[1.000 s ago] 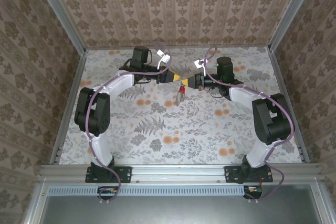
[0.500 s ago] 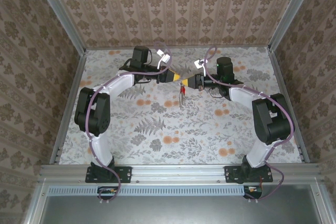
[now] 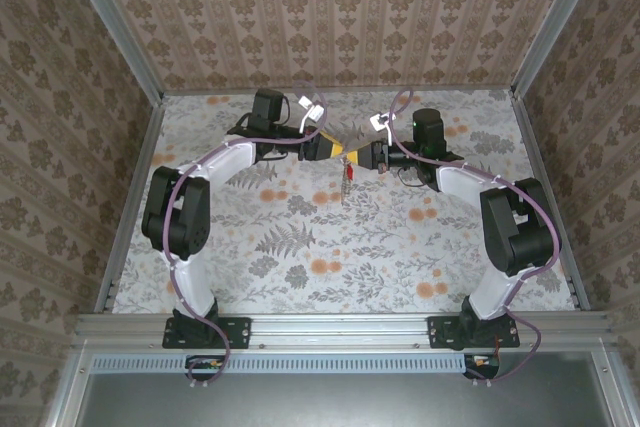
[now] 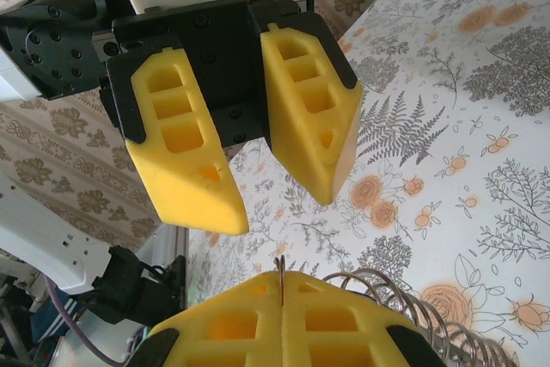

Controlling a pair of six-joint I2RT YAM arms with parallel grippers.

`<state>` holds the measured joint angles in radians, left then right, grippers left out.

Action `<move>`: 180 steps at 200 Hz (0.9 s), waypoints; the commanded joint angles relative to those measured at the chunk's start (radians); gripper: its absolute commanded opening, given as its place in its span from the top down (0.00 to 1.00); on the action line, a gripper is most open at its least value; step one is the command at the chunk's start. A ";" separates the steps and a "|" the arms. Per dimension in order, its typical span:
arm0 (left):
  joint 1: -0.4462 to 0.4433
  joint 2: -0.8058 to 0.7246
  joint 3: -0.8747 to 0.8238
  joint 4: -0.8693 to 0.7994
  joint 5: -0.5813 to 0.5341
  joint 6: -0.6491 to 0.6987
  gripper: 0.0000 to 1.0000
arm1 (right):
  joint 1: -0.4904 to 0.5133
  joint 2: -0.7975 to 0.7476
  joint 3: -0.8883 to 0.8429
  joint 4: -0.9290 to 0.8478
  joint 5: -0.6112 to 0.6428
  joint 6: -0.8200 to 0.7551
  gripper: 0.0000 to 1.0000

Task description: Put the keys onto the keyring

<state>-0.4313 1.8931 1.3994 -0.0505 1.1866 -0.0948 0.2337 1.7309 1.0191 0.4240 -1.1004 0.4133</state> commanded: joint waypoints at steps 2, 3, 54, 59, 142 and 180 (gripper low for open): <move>-0.006 0.017 -0.014 0.021 0.036 0.000 0.68 | -0.003 0.007 -0.002 0.063 -0.007 0.018 1.00; -0.007 0.017 -0.014 0.020 0.036 0.000 0.68 | -0.003 0.008 -0.001 0.063 -0.007 0.019 1.00; -0.019 0.035 -0.007 0.024 0.048 -0.001 0.69 | -0.003 0.011 0.000 0.075 -0.006 0.028 1.00; -0.019 0.035 -0.007 0.027 0.048 -0.003 0.69 | -0.002 0.011 -0.002 0.075 -0.007 0.028 1.00; -0.020 0.033 -0.003 0.046 0.064 -0.014 0.88 | -0.002 0.016 -0.004 0.076 -0.005 0.028 1.00; -0.055 0.029 0.000 0.047 0.072 -0.013 1.00 | -0.002 0.017 -0.001 0.089 -0.003 0.043 1.00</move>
<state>-0.4587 1.9190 1.3964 -0.0189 1.2266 -0.1131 0.2298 1.7348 1.0191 0.4683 -1.0935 0.4389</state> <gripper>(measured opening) 0.061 0.066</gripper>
